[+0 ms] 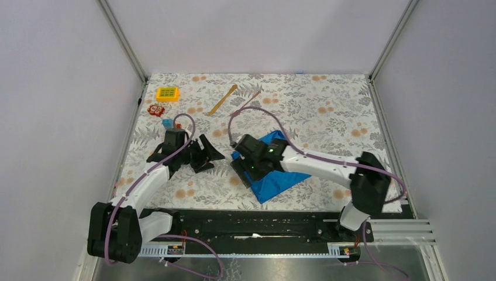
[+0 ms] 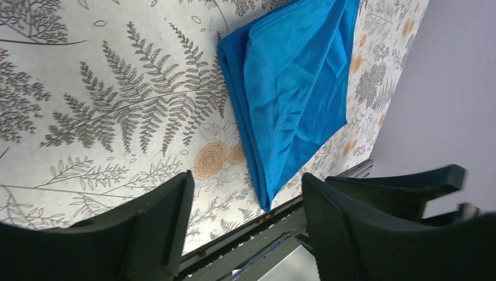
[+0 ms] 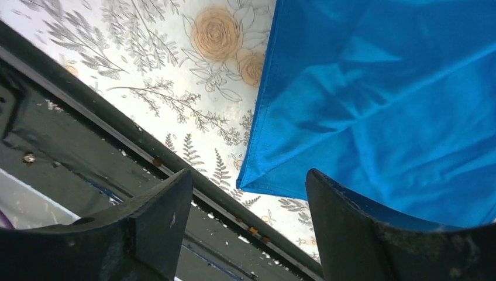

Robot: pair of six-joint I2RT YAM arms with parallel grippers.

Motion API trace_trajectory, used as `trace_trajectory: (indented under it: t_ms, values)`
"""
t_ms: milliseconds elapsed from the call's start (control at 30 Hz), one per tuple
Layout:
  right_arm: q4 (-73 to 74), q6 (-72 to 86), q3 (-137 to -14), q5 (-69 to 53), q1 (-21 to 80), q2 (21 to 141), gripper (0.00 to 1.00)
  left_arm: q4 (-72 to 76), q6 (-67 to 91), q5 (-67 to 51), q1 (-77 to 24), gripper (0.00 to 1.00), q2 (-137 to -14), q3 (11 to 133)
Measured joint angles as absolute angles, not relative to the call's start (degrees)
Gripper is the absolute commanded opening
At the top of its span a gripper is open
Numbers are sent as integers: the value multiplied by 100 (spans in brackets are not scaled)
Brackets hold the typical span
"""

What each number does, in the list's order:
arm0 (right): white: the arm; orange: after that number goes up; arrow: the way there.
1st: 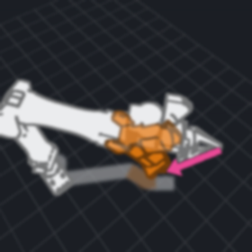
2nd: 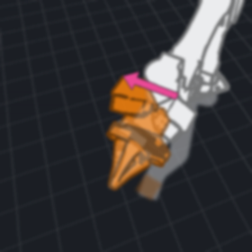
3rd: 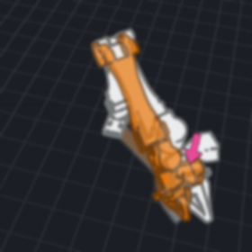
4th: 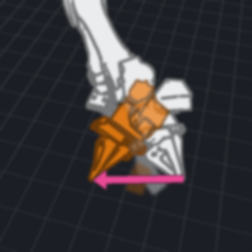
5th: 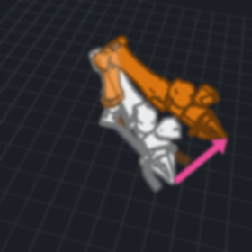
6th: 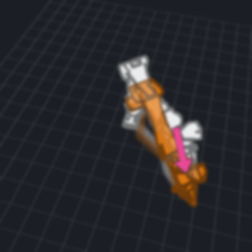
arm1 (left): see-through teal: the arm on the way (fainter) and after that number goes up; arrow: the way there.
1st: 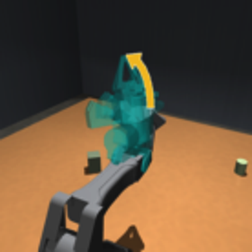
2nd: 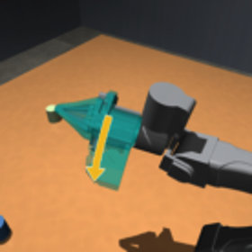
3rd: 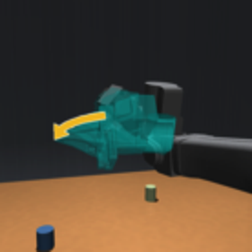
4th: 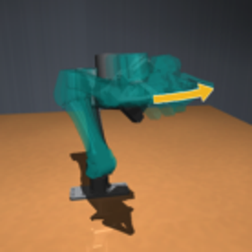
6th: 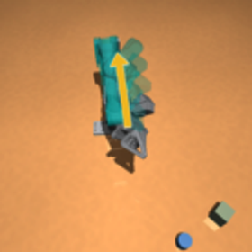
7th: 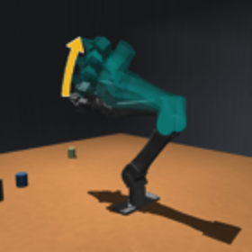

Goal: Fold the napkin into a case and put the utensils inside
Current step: Pick up the upper triangle-folded napkin from the corner of the board.

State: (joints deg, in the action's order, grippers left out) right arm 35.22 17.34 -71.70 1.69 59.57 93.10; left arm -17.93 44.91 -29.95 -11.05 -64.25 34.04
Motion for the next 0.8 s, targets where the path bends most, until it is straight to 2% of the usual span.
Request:
trace_trajectory:
  t_ms: [133, 367, 800]
  values:
    - [3935, 2023, -7559, 386, 6228, 10003, 66, -1916, 4458, -2987, -1022, 83, -6134, 3310]
    - [4379, 2394, -7979, 537, 6525, 10772, 49, -2034, 4331, -2985, -1011, 83, -6003, 3310]
    - [4392, 2563, -7966, 709, 6639, 11190, 40, -2091, 4202, -2982, -1011, 84, -6012, 3310]
